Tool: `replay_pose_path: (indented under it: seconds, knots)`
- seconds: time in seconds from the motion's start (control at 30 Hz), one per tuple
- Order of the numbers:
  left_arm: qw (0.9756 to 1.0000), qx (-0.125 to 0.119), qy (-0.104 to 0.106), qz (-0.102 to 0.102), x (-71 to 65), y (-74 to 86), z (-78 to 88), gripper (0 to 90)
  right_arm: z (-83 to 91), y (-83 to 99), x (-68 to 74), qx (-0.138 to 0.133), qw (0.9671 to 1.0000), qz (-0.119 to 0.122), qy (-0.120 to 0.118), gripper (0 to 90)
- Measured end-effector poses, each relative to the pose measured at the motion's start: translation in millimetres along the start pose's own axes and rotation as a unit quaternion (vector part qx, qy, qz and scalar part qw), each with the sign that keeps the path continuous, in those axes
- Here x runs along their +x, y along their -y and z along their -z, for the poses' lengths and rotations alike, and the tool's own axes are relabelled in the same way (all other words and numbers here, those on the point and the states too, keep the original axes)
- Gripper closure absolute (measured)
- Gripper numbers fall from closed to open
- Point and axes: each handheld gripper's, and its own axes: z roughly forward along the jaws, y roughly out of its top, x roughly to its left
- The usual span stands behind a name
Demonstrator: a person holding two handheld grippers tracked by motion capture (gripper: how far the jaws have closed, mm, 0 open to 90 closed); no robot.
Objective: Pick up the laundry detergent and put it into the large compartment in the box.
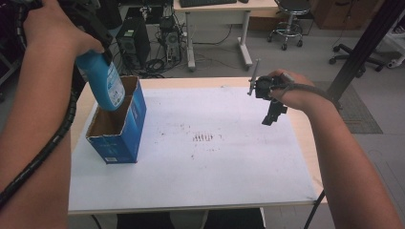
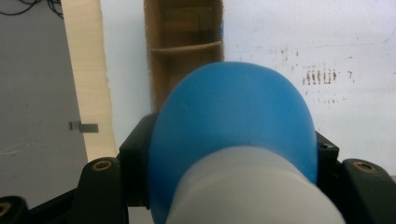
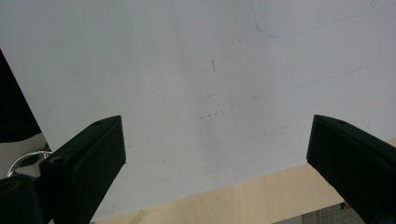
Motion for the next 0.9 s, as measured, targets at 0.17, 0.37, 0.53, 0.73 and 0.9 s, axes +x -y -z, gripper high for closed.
replay_pose_path:
  seconds: [0.17, 0.37, 0.53, 0.73, 0.9]
  knots:
    - [1.0000, 0.002, -0.003, 0.000, 6.0, 0.9, -8.8, 37.5, 0.0, -1.2, 0.8, 0.003, 1.0000, -0.002, 0.000, 4.4]
    - [0.9999, 0.011, 0.001, 0.004, 12.9, 1.5, -23.3, 37.5, -1.0, -1.9, 1.8, 0.004, 1.0000, -0.001, 0.000, 4.4]
    - [0.9999, 0.016, -0.002, 0.006, 16.8, 3.0, -36.1, 37.5, -0.7, -1.8, 2.3, 0.003, 1.0000, 0.000, 0.000, 4.4]
    - [0.9997, 0.023, 0.000, 0.008, 21.7, 4.2, -50.4, 37.5, -0.9, -1.6, 2.9, 0.004, 1.0000, -0.001, 0.001, 4.4]
    - [0.9997, 0.024, -0.001, 0.006, 23.6, 5.7, -59.7, 37.5, -1.6, -2.4, 3.6, 0.003, 1.0000, 0.000, 0.000, 4.4]
